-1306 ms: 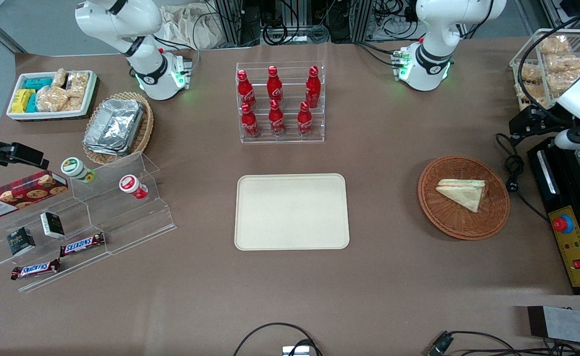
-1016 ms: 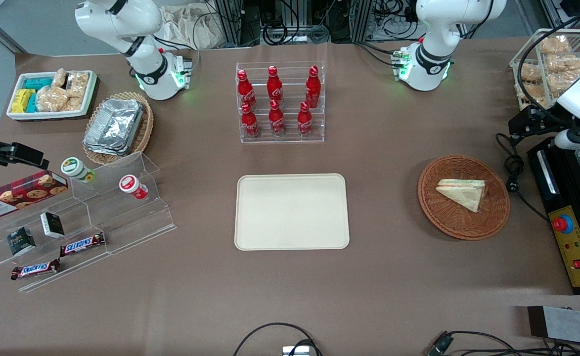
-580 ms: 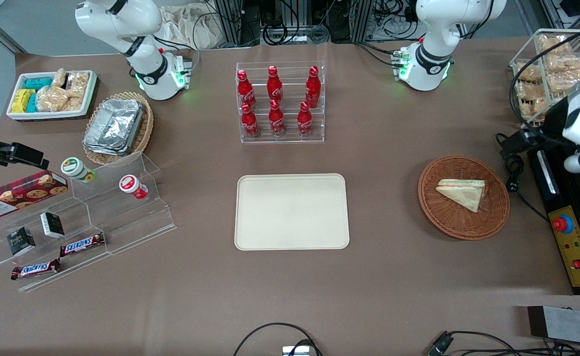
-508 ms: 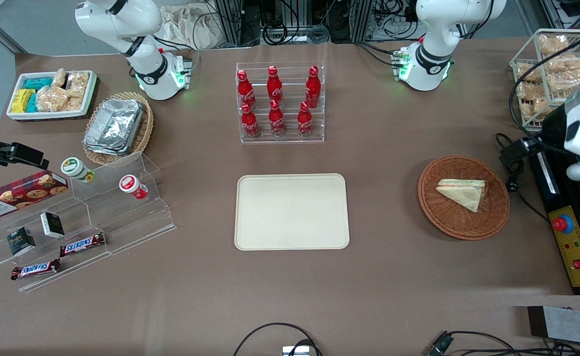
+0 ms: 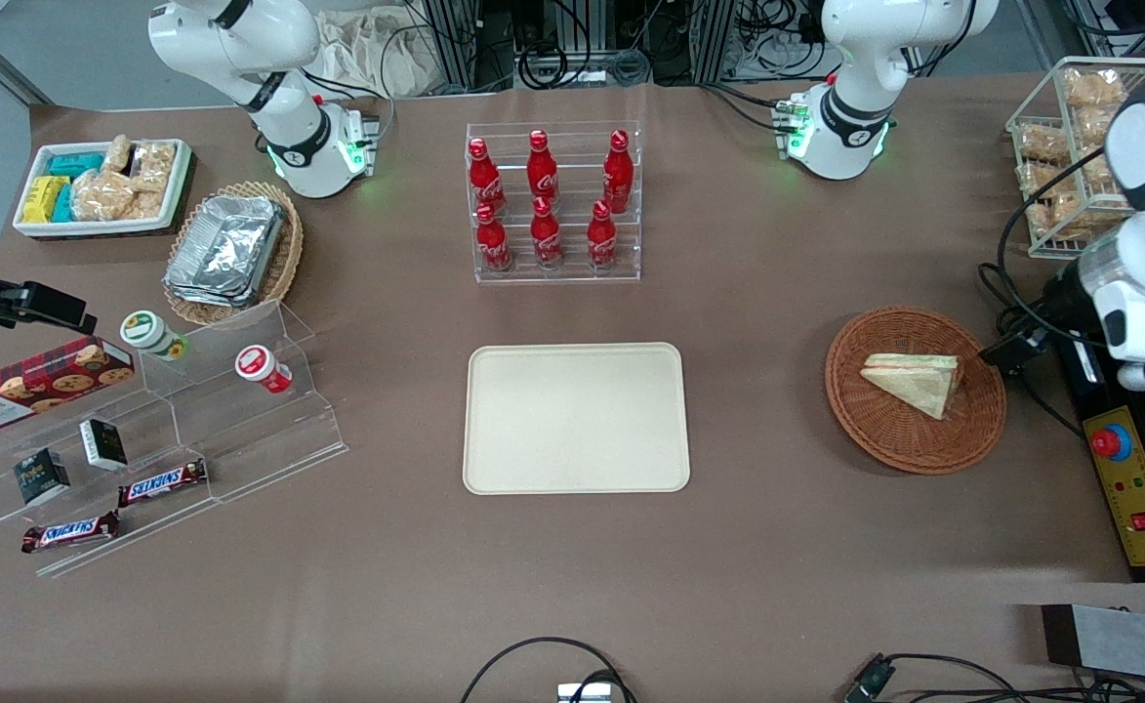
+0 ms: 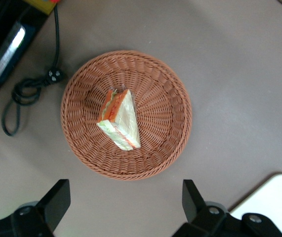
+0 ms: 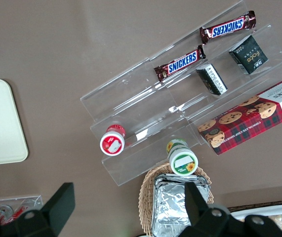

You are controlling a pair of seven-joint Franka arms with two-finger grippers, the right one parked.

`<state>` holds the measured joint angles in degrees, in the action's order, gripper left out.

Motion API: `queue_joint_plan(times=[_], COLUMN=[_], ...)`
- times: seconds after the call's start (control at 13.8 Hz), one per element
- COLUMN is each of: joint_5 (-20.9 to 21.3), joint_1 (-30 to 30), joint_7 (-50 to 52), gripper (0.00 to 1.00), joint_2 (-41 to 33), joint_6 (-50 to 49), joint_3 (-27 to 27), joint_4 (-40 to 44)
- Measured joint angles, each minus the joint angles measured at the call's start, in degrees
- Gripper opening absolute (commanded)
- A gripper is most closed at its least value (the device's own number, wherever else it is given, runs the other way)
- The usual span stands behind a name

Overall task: Place sandwich from basket to tray
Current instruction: 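Move the left gripper over the wicker basket toward the wrapped sandwich, then lower the open left gripper around the sandwich and close it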

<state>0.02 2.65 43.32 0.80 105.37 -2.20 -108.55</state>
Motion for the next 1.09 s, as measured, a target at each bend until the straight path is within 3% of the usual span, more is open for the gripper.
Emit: queue_joint_plan(times=[0.36, 0.73, 1.09], joint_5=[-3.8, -6.1, -9.2], joint_1=[2.7, 3.8, 5.6], joint_7=[3.7, 4.3, 4.3], gripper=[1.00, 1.00, 1.00], joint_2=[-3.5, -3.6, -1.8], joint_6=[14.9, 22.1, 35.4], joint_3=[0.1, 0.2, 0.3], joint_4=[-13.9, -19.6, -28.0])
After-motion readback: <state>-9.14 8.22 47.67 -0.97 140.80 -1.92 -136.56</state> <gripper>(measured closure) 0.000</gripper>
